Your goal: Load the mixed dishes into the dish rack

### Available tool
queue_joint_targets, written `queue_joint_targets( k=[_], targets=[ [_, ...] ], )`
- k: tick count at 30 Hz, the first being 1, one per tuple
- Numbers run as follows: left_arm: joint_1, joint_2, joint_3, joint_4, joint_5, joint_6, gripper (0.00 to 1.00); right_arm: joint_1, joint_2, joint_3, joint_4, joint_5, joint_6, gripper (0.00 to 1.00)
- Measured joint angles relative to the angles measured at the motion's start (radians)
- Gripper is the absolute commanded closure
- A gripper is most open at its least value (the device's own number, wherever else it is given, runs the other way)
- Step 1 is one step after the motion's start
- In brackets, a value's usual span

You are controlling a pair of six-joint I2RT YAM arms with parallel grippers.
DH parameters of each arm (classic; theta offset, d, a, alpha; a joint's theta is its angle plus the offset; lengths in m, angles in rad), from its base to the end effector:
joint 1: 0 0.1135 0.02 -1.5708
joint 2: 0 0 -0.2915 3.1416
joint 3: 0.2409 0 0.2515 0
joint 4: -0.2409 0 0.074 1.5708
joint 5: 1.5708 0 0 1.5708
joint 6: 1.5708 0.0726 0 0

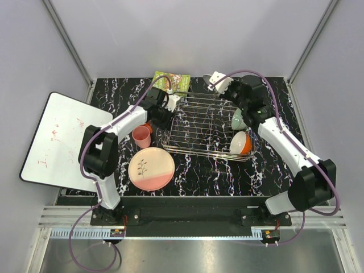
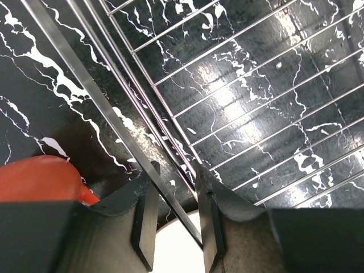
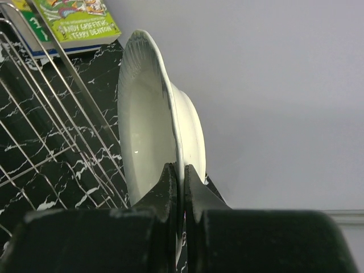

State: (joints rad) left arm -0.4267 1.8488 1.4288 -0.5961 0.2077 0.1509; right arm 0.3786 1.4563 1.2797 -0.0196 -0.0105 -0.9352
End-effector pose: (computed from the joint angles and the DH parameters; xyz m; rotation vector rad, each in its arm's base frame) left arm 0.3797 -0.1891 0.2257 0.8133 2.4670 -0.3697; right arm 0.3542 0.1417 0.3907 -1.0953 1.4078 -0.3932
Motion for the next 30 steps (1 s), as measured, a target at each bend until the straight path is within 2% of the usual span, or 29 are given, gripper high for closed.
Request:
queue_joint_targets(
  k=[6, 11, 14, 20, 22, 23, 26, 30],
  targets=[
    [-0.005, -0.002, 0.000, -0.005, -0.001, 0.017, 0.87, 0.000, -0.082, -0.060, -0.061, -0.017, -0.020, 1.00],
    [-0.007, -0.002, 0.001, -0.008, -0.003, 0.019, 0.83, -0.001, -0.128, -0.077, -0.084, -0.033, -0.053, 1.00],
    [-0.007, -0.003, 0.002, -0.009, -0.008, 0.019, 0.62, -0.002, -0.135, -0.080, -0.082, -0.037, -0.077, 1.00],
    [-0.014, -0.021, 0.039, -0.064, -0.021, 0.049, 0.38, -0.010, -0.135, -0.101, -0.104, -0.037, -0.137, 1.00],
    [-0.016, -0.039, 0.045, -0.069, -0.027, 0.059, 0.23, -0.014, -0.131, -0.102, -0.119, -0.037, -0.155, 1.00],
    [-0.016, -0.051, 0.045, -0.071, -0.031, 0.061, 0.18, -0.015, -0.129, -0.102, -0.124, -0.036, -0.165, 1.00],
    [-0.017, -0.075, 0.051, -0.085, -0.046, 0.070, 0.14, -0.020, -0.116, -0.102, -0.129, -0.035, -0.191, 1.00],
    [-0.018, -0.082, 0.058, -0.092, -0.057, 0.071, 0.14, -0.021, -0.091, -0.103, -0.129, -0.034, -0.230, 1.00]
  ],
)
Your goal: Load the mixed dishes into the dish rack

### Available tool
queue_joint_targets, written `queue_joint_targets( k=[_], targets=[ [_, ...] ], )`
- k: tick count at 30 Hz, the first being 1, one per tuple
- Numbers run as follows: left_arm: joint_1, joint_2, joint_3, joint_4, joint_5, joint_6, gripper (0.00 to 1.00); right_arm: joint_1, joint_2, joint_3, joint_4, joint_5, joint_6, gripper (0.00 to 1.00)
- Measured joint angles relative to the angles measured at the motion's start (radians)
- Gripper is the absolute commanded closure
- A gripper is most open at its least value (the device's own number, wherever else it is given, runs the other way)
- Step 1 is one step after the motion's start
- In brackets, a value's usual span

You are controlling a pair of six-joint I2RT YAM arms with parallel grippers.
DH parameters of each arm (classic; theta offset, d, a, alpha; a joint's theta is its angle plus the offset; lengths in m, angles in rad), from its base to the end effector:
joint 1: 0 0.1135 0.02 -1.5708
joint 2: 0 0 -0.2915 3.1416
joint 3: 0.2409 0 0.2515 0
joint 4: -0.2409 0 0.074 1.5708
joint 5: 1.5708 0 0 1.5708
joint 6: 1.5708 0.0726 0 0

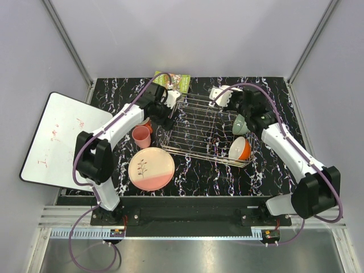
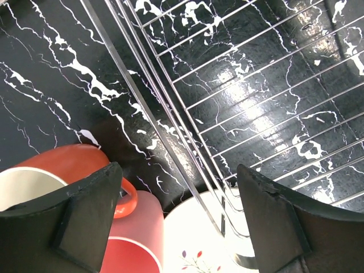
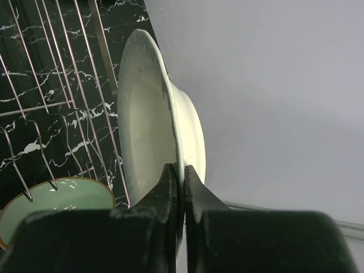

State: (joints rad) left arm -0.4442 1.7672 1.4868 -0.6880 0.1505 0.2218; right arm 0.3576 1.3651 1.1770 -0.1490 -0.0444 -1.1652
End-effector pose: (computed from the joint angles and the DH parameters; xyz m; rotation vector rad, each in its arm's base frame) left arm 0.3662 -0.1864 0.2693 0.8884 2.3862 -0.2785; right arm 0.3266 0.1255 0.3637 -1.3602 1.3828 -0.5008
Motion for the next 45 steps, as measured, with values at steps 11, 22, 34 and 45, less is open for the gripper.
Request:
queue_joint_targets(
  k=[11, 22, 34, 45],
  targets=[
    [0.003, 0.000, 0.000, -0.021, 0.000, 0.000, 0.15, 0.000, 0.035, -0.018, -0.006, 0.002, -0.110, 1.00],
    [0.008, 0.000, 0.000, -0.021, 0.000, 0.000, 0.16, -0.001, 0.047, -0.027, -0.005, -0.001, -0.129, 1.00],
    [0.008, 0.000, 0.000, -0.021, -0.001, -0.001, 0.16, -0.007, 0.017, -0.027, -0.023, -0.034, -0.079, 1.00],
    [0.008, 0.000, 0.000, -0.021, -0.001, -0.001, 0.16, -0.006, -0.016, -0.027, -0.059, -0.081, -0.045, 1.00]
  ],
)
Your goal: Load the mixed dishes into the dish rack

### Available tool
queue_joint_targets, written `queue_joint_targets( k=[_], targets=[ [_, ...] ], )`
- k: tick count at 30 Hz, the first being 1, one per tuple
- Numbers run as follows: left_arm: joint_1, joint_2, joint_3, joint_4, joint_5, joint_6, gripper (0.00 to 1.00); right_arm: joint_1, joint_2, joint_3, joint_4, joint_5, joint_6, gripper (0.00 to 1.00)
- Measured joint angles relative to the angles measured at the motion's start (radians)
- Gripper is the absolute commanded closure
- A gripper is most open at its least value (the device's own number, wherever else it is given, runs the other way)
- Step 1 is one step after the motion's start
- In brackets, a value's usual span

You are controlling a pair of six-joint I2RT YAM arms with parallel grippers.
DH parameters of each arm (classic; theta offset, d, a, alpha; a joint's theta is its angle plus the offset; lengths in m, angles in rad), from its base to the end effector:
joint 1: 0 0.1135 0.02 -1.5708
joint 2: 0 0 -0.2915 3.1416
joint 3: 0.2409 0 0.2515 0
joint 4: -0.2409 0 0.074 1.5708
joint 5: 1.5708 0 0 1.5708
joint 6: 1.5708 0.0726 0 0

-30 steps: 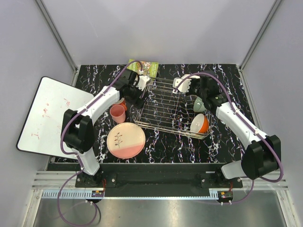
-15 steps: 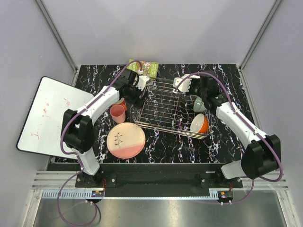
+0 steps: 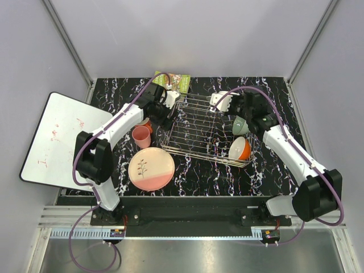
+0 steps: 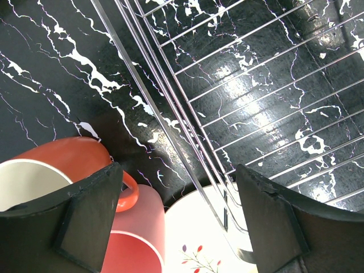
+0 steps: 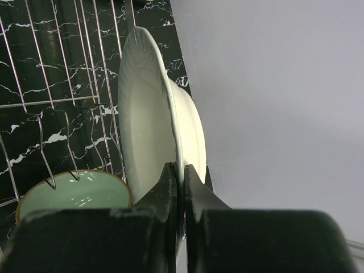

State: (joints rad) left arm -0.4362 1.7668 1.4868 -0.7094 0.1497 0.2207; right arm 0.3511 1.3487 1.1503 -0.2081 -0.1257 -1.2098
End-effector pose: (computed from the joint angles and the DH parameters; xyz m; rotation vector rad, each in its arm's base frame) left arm 0.3654 -0.1823 0.2678 0.8823 2.4104 -0.2739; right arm 0.3172 0.1259 0.3508 -1.4646 1.3615 -0.4332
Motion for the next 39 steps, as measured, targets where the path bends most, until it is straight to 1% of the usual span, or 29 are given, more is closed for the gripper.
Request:
queue_joint_targets(
  k=[5, 19, 30, 33, 34, 36, 37, 39],
  targets=[
    [0.000, 0.000, 0.000, 0.000, 0.000, 0.000, 0.16, -0.002, 0.011, 0.002, 0.001, 0.000, -0.001, 1.00],
    [0.000, 0.000, 0.000, 0.000, -0.002, 0.000, 0.16, -0.031, 0.143, 0.024, 0.007, -0.018, 0.016, 1.00],
    [0.000, 0.000, 0.000, 0.000, -0.002, 0.001, 0.16, -0.047, 0.169, 0.018, 0.065, -0.050, 0.068, 0.99],
    [0.000, 0.000, 0.000, 0.000, -0.002, 0.001, 0.16, -0.055, 0.172, -0.002, 0.113, -0.060, 0.088, 0.90],
    [0.000, 0.000, 0.000, 0.000, -0.002, 0.001, 0.16, -0.060, 0.174, -0.010, 0.137, -0.066, 0.098, 0.84],
    [0.000, 0.000, 0.000, 0.000, -0.002, 0.001, 0.16, -0.066, 0.176, -0.025, 0.177, -0.079, 0.122, 0.81],
    [0.000, 0.000, 0.000, 0.000, -0.002, 0.001, 0.16, -0.069, 0.177, -0.033, 0.195, -0.084, 0.135, 0.75],
    [0.000, 0.000, 0.000, 0.000, -0.002, 0.002, 0.16, -0.071, 0.179, -0.045, 0.222, -0.095, 0.159, 0.69]
  ],
)
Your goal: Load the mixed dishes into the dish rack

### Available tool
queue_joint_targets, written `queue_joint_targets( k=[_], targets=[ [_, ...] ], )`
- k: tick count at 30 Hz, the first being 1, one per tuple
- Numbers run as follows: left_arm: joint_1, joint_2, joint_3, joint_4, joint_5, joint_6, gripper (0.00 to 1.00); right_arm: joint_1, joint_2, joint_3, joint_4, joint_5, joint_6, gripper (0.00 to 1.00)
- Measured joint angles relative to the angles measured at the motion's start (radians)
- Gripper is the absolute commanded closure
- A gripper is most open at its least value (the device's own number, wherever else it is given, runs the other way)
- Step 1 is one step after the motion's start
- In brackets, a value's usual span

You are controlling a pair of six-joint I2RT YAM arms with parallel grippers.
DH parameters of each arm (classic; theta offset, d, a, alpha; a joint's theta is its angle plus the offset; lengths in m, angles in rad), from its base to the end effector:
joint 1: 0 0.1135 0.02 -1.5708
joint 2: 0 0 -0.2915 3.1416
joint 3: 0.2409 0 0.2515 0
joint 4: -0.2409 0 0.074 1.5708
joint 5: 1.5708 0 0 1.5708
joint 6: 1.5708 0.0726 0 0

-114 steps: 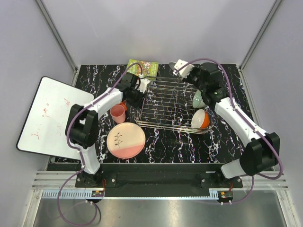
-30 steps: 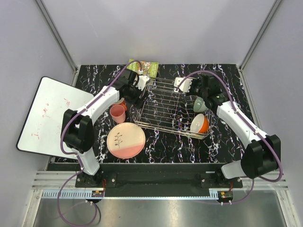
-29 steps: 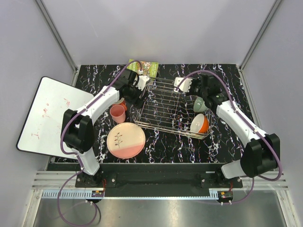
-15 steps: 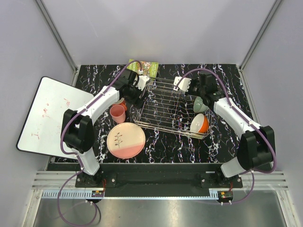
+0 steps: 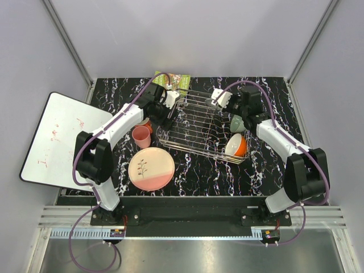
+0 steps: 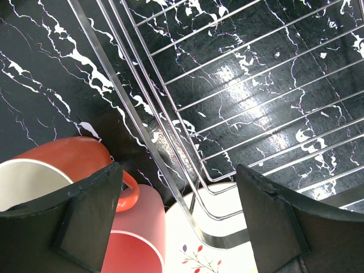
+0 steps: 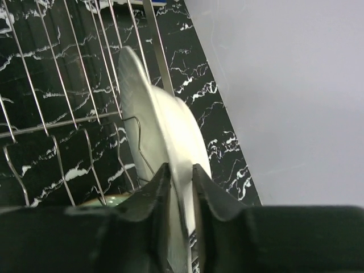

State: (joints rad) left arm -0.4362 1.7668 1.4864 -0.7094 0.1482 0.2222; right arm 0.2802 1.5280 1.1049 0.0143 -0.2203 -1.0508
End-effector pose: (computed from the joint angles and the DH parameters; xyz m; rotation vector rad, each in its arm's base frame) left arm 0.3654 -0.1821 0.2676 0.8836 2.4103 -0.2714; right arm 0.3683 0.1225 0.3016 -1.3322 1.4650 -0.2850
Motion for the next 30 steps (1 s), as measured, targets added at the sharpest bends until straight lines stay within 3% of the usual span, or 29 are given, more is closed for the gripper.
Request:
queue_joint_targets(
  k=[3, 4, 5, 15, 22, 30],
  targets=[
    [0.002, 0.000, 0.000, 0.000, 0.000, 0.003, 0.16, -0.001, 0.005, -0.013, 0.033, -0.011, 0.037, 0.37],
    [0.002, 0.000, 0.000, 0.000, 0.000, 0.004, 0.16, -0.001, 0.006, -0.017, 0.045, -0.010, 0.048, 0.22],
    [0.002, 0.000, 0.000, 0.000, 0.000, 0.006, 0.16, -0.003, 0.006, -0.019, 0.057, -0.010, 0.056, 0.00],
    [0.003, 0.000, 0.000, 0.000, 0.000, 0.007, 0.16, -0.010, 0.005, -0.021, 0.142, -0.002, 0.076, 0.00],
    [0.003, 0.000, 0.000, 0.000, 0.000, 0.012, 0.15, -0.010, -0.057, -0.029, 0.109, -0.008, 0.124, 0.00],
    [0.041, -0.007, 0.098, -0.083, 0.013, 0.018, 0.11, -0.010, -0.319, 0.050, 0.020, -0.017, 0.538, 0.00]
  ],
)
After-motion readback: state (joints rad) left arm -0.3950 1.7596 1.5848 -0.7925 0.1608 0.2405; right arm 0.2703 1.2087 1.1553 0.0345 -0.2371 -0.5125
